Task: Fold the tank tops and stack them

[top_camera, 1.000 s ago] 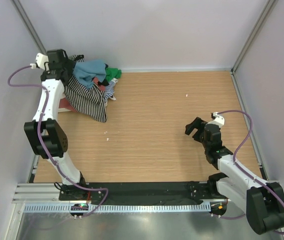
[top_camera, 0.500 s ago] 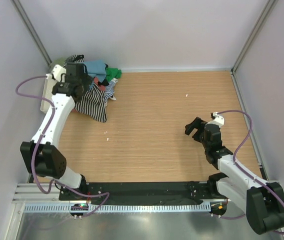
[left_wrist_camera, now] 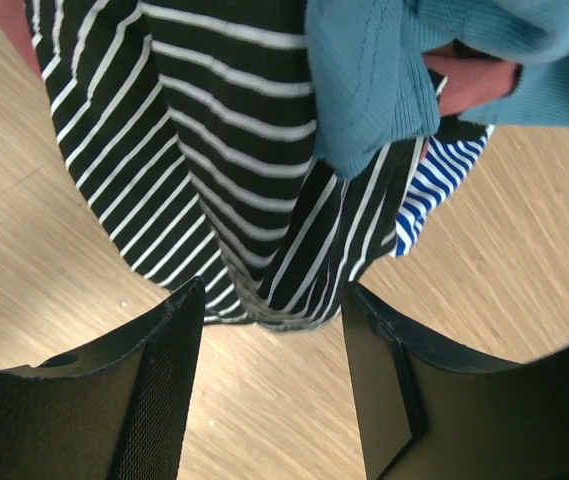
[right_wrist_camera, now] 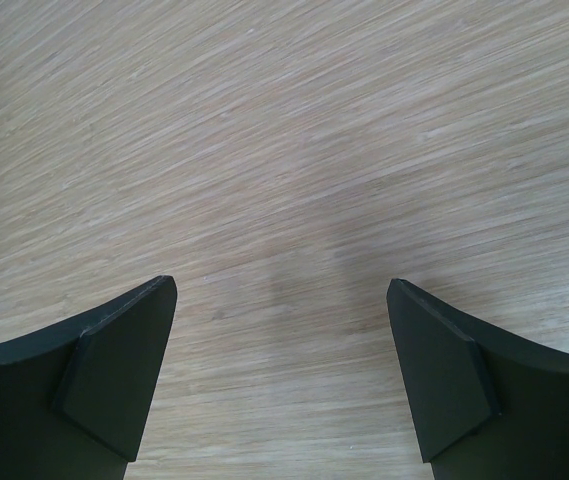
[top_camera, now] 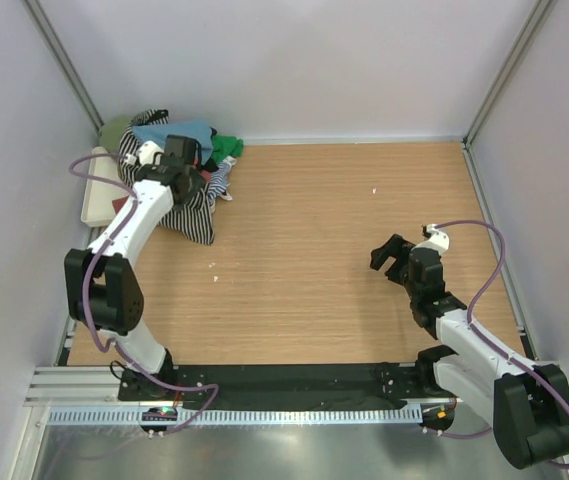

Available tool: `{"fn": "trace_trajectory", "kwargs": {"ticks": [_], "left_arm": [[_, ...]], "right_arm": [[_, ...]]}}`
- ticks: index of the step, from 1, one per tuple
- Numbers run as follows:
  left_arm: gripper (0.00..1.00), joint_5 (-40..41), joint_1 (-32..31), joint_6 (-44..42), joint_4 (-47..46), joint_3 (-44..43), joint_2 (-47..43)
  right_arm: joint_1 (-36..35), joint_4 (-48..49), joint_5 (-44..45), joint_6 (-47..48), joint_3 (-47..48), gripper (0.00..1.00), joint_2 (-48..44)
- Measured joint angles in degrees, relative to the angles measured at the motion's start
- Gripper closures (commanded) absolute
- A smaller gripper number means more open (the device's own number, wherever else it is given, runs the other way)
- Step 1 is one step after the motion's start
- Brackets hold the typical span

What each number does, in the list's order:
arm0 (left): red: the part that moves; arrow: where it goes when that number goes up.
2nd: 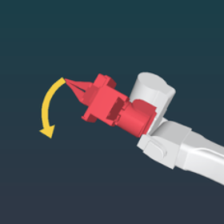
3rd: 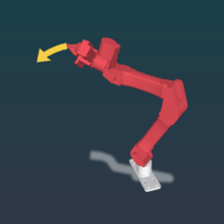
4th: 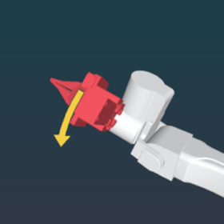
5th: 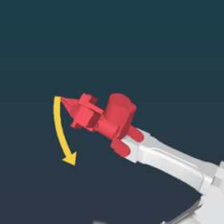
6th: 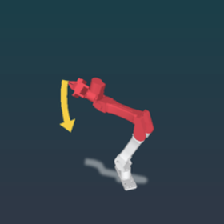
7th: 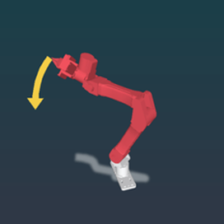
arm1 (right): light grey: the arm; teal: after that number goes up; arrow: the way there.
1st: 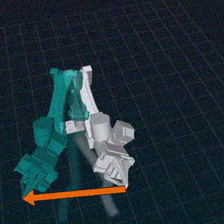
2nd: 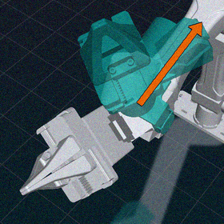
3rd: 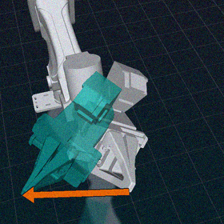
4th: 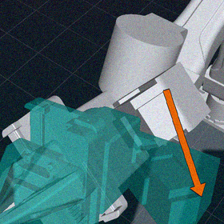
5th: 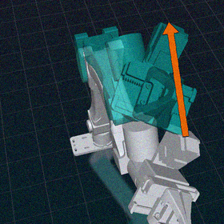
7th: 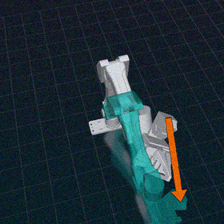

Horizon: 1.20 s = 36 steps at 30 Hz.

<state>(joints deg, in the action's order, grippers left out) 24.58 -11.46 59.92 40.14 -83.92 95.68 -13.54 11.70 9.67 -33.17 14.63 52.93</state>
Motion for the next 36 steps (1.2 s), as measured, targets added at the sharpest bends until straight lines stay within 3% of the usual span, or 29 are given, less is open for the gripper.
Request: {"fn": "trace_trajectory", "kwargs": {"ticks": [2, 3, 4, 9, 13, 15, 20, 24, 27, 31, 36], "left_arm": [[0.62, 0.63, 0.0, -0.46, -0.02, -1.53, 2.43], [0.97, 0.98, 0.0, -0.9, 0.07, -2.21, 3.37], [1.0, 1.33, 0.02, -1.14, 0.33, -3.34, 4.68], [1.0, 3.58, 0.35, -2.62, 7.87, -14.93, 10.16], [1.0, 9.51, 0.76, -1.62, 12.87, -23.5, 6.82], [1.0, 12.52, 1.49, -1.16, 12.09, -23.85, 0.15], [1.0, 14.8, 2.84, -0.09, 0.15, -18.86, -24.81], [1.0, 10.62, 2.69, 2.58, -6.99, -19.8, -35.91], [1.0, 4.87, 2.19, 4.72, -10.38, -19.74, -38.23], [1.0, -5.6, -1.97, 7.72, -12.74, -18.62, -35.04], [1.0, -11.41, -16.44, 8.63, -15.1, -16.04, -26.18]], "right_arm": [[0.0, 0.0, 0.0, 0.0, 0.02, 0.07, 0.0], [0.0, 0.0, 0.0, 0.0, 0.02, 0.07, 0.0], [0.0, 0.0, 0.0, 0.02, 0.02, 0.07, 0.0], [0.0, 0.0, 0.02, 0.0, 0.02, 0.07, 0.0], [0.0, 0.0, 0.0, 0.0, 0.02, 0.07, 0.0], [0.0, 0.0, 0.0, 0.0, 0.04, 0.07, 0.0], [0.0, 0.04, -0.02, 0.0, 0.04, 0.07, 0.02], [0.0, 0.09, -0.04, 0.0, 0.07, 0.07, 0.48], [0.0, 0.13, -0.04, 0.0, 0.09, 0.07, 0.46], [0.0, 0.13, -0.04, 0.02, 0.15, 0.07, 0.48], [0.0, 0.22, -0.02, 0.02, 0.26, 0.07, 0.48]]}}
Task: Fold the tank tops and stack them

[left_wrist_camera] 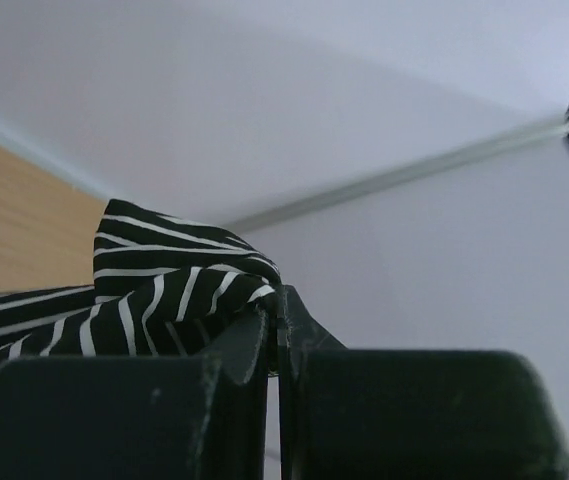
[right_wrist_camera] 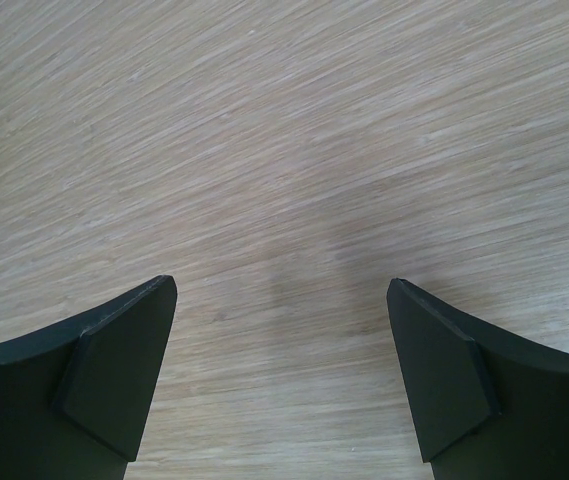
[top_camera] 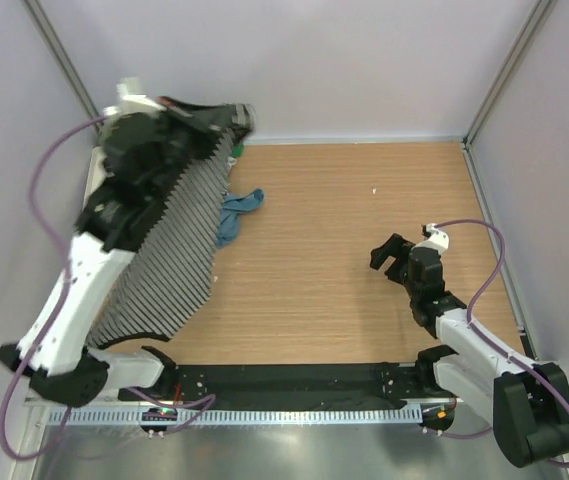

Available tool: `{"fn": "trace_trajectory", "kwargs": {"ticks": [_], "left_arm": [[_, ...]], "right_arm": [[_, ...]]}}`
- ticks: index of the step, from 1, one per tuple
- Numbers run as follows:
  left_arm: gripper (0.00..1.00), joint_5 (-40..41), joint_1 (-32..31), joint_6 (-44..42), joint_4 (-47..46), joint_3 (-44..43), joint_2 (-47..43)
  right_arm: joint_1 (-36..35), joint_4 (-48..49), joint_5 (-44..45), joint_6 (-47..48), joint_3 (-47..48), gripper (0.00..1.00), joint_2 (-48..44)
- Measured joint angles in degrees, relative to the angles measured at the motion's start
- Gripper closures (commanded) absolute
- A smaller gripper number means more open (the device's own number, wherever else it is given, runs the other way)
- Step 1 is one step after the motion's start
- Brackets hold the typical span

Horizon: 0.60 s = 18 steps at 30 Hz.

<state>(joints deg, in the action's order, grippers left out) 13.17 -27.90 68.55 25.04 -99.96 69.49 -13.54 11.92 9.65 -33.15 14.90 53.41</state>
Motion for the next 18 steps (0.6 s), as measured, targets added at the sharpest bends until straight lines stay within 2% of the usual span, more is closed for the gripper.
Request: {"fn": "trace_trajectory", "kwargs": {"ticks": [4, 7, 10, 13, 15, 17, 18], "left_arm": [[1.0, -0.81, -13.81, -1.18, -1.2, -0.24, 9.68], [1.0, -2.86, -21.33, -1.53, -2.12, -2.08, 15.76], [1.0, -4.63, -24.13, -1.49, -2.8, -2.27, 18.05], [0.97, -3.43, -23.93, -1.38, -5.62, 2.4, 15.47], [0.84, -2.05, -23.41, -1.16, -8.74, 9.73, 10.73], [0.42, -0.92, -22.99, -0.59, -10.25, 17.97, 5.11], [0.27, -0.59, -22.91, 0.0, -11.43, 21.35, 2.97]], "right_arm": [[0.0, -0.04, 0.09, 0.0, 0.02, 0.07, -0.04], [0.0, -0.59, 0.59, 0.0, 0.04, 0.07, -0.9], [0.0, -0.98, 1.33, 0.0, 0.04, 0.07, -3.76], [0.0, -1.05, 2.51, 0.0, -0.04, 0.07, -8.11], [0.0, -1.07, 3.34, -0.02, -0.13, 0.07, -10.14], [0.0, -1.33, 4.35, -0.02, -0.35, 0.07, -11.91], [0.0, -1.55, 4.83, -0.04, -0.57, 0.07, -12.7]]}}
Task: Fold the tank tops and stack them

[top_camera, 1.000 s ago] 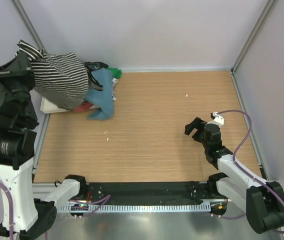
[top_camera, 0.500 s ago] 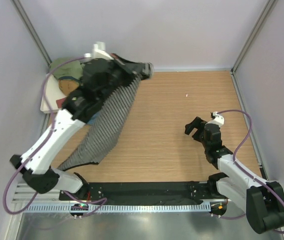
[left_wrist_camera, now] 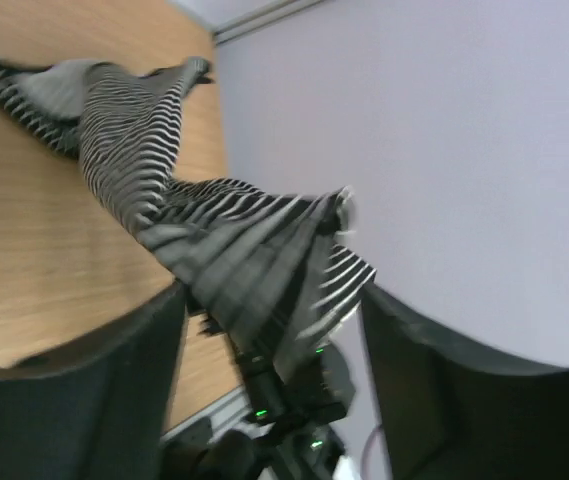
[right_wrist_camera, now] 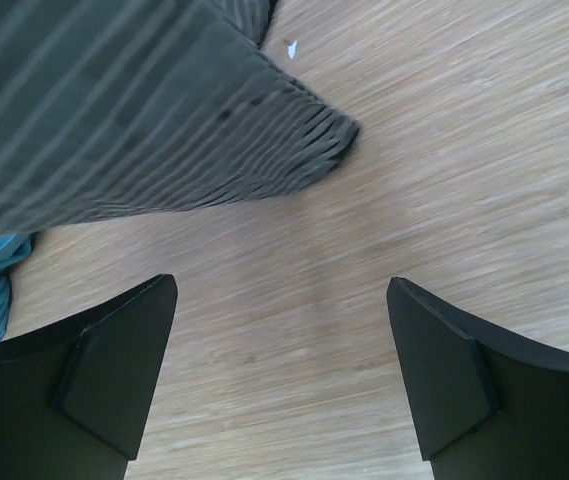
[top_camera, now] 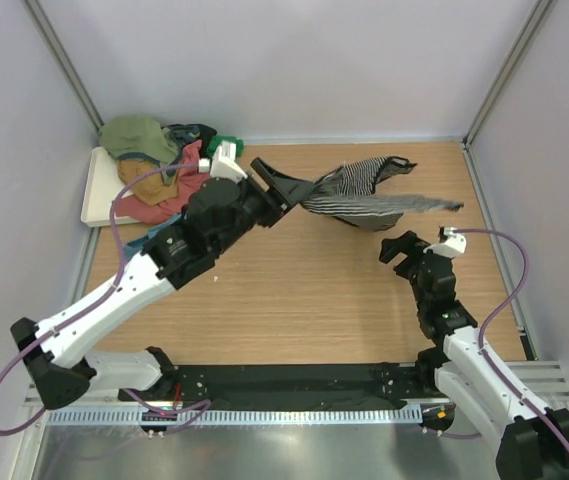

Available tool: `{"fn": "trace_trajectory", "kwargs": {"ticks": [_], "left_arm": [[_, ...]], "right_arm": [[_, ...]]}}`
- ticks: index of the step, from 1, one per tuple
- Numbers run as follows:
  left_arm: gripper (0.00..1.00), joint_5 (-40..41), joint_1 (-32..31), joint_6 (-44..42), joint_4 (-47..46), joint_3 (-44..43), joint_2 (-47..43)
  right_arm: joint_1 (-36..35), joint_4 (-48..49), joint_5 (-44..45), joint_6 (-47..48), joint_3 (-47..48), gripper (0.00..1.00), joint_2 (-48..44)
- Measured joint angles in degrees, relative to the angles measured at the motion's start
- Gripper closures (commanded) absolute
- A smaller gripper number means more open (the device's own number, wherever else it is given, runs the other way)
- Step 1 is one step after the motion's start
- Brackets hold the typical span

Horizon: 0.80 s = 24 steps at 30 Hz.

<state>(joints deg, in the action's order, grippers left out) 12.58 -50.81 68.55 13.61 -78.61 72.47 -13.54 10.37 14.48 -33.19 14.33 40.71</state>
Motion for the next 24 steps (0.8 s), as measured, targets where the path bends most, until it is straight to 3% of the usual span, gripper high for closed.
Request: {"fn": "trace_trajectory", "kwargs": {"ticks": [2, 8, 16, 24], "left_arm": [[0.01, 1.03, 0.61, 0.83, -0.42, 7.02, -4.07], [0.0, 6.27, 4.09, -2.82, 10.01, 13.44, -2.1], [0.0, 22.47, 10.84, -11.02, 26.38, 7.23, 9.46], [0.01, 24.55, 21.66, -16.46, 29.22, -0.55, 29.73]], "right_arm": [[0.0, -0.92, 0.9, -0.07, -0.46, 0.07, -1.53], [0.0, -2.32, 2.14, -0.2, -1.16, 0.07, -3.23], [0.0, -2.34, 2.12, -0.2, -1.16, 0.07, -1.29], [0.0, -2.27, 2.08, -0.2, -1.16, 0.07, -0.81]]}}
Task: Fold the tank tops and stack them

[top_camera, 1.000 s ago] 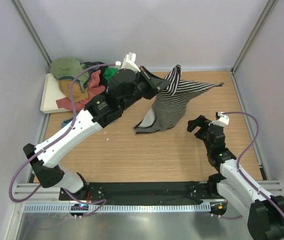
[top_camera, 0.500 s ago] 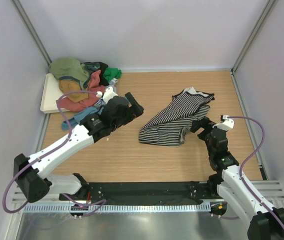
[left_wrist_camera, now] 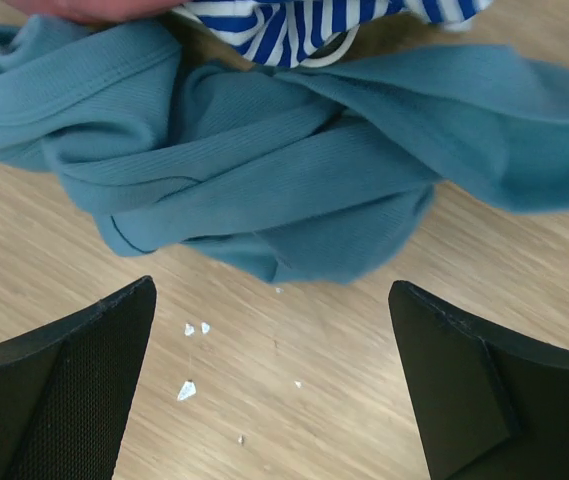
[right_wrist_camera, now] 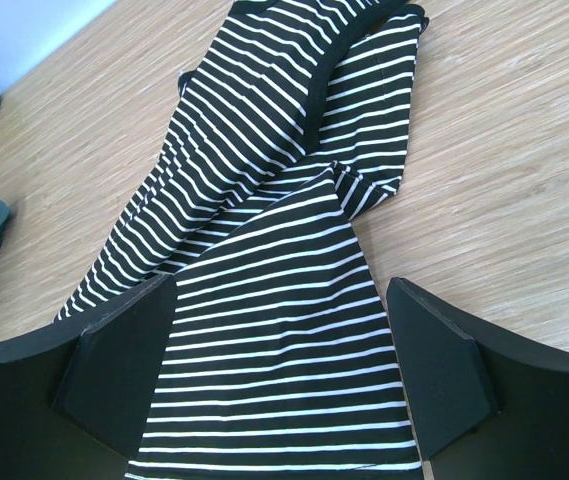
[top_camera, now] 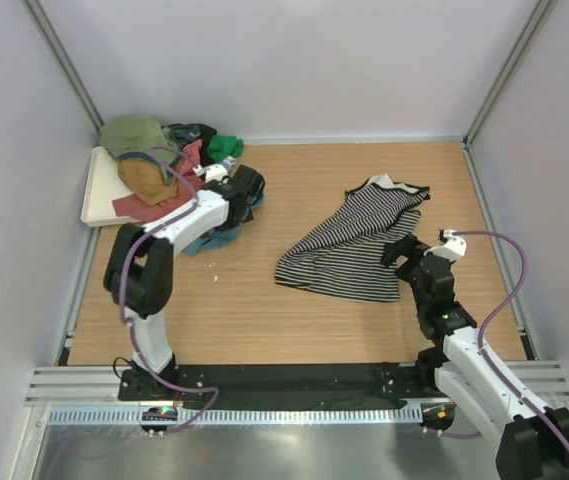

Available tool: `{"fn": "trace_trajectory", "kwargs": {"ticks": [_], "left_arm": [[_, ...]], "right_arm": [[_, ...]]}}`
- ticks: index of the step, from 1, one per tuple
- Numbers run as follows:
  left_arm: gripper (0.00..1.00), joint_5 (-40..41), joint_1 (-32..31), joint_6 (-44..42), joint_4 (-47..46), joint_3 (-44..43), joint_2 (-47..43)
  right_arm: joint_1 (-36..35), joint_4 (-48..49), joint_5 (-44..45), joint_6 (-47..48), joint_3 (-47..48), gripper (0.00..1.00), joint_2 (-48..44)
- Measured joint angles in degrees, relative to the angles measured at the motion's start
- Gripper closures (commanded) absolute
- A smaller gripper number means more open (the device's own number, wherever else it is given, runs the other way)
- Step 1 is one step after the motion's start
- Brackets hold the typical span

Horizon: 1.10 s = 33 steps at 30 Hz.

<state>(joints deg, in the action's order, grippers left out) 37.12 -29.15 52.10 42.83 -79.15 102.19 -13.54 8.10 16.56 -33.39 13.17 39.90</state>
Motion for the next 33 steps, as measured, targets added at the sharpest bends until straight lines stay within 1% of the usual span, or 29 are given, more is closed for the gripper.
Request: {"fn": "trace_trajectory", "kwargs": {"ticks": [4, 6, 8, 9, 11, 12, 13, 14, 17, 20, 24, 26, 28, 29, 30, 32, 33], "left_arm": [[0.0, 1.07, 1.18, -2.1, 3.04, -8.46, 11.96], [0.01, 1.38, 1.55, -2.99, 3.5, -11.54, 15.65], [0.05, 1.33, 2.05, -3.17, 4.22, -13.29, 18.14], [0.2, 0.98, 2.51, -3.19, 4.2, -13.4, 18.71], [0.37, -0.28, 3.8, -2.95, 3.67, -12.28, 18.71], [0.53, -1.42, 4.59, -2.97, 2.67, -10.95, 18.23], [0.65, -2.54, 5.44, -2.86, 1.05, -8.94, 17.35], [1.0, -3.76, 6.25, -3.04, -0.24, -6.69, 16.15], [1.0, -7.26, 7.85, -4.59, -3.19, 0.37, 9.57], [1.0, -9.75, 7.63, -4.9, -3.17, 5.29, -0.28], [1.0, -11.1, 7.13, -4.79, -3.3, 6.36, -15.87], [1.0, -12.2, 8.74, -4.15, -3.43, 4.98, -24.09], [1.0, -13.57, 13.07, -3.1, -3.56, 2.36, -28.55], [1.0, -14.58, 16.57, -2.6, -3.37, 0.2, -29.64], [1.0, -15.32, 20.55, -2.01, -3.37, -2.38, -29.62], [0.99, -16.5, 28.33, -1.18, -2.19, -9.27, -26.8], [0.91, -16.65, 31.8, -1.01, -2.1, -13.0, -24.13]], "right_arm": [[0.0, 0.0, -0.02, 0.0, 0.0, 0.07, 0.0], [0.0, 0.0, -0.04, 0.0, 0.0, 0.07, 0.0], [0.0, 0.0, -0.04, 0.0, 0.0, 0.07, 0.0], [0.0, 0.0, -0.04, 0.0, 0.0, 0.07, 0.0], [0.0, 0.0, -0.04, 0.0, 0.0, 0.07, 0.0], [0.0, 0.0, -0.11, 0.0, 0.0, 0.07, 0.0], [0.0, 0.0, -0.15, 0.0, 0.0, 0.07, 0.0], [0.0, 0.0, -0.2, -0.02, 0.0, 0.07, 0.0], [0.0, 0.0, -0.24, 0.0, 0.0, 0.07, 0.0], [0.0, 0.04, -0.39, 0.0, 0.0, 0.07, 0.04], [0.0, 0.22, -0.76, -0.02, 0.0, 0.07, 0.61], [0.0, 0.22, -0.94, -0.02, 0.0, 0.07, 0.76], [0.0, 0.33, -1.14, -0.02, 0.0, 0.07, 0.76], [0.0, 0.44, -1.22, 0.0, 0.0, 0.08, 0.83], [0.0, 0.5, -1.33, 0.0, 0.0, 0.08, 0.94], [0.0, 0.44, -1.51, -0.02, 0.0, 0.07, 1.03], [0.0, 0.5, -1.53, 0.0, 0.0, 0.07, 1.01]]}}
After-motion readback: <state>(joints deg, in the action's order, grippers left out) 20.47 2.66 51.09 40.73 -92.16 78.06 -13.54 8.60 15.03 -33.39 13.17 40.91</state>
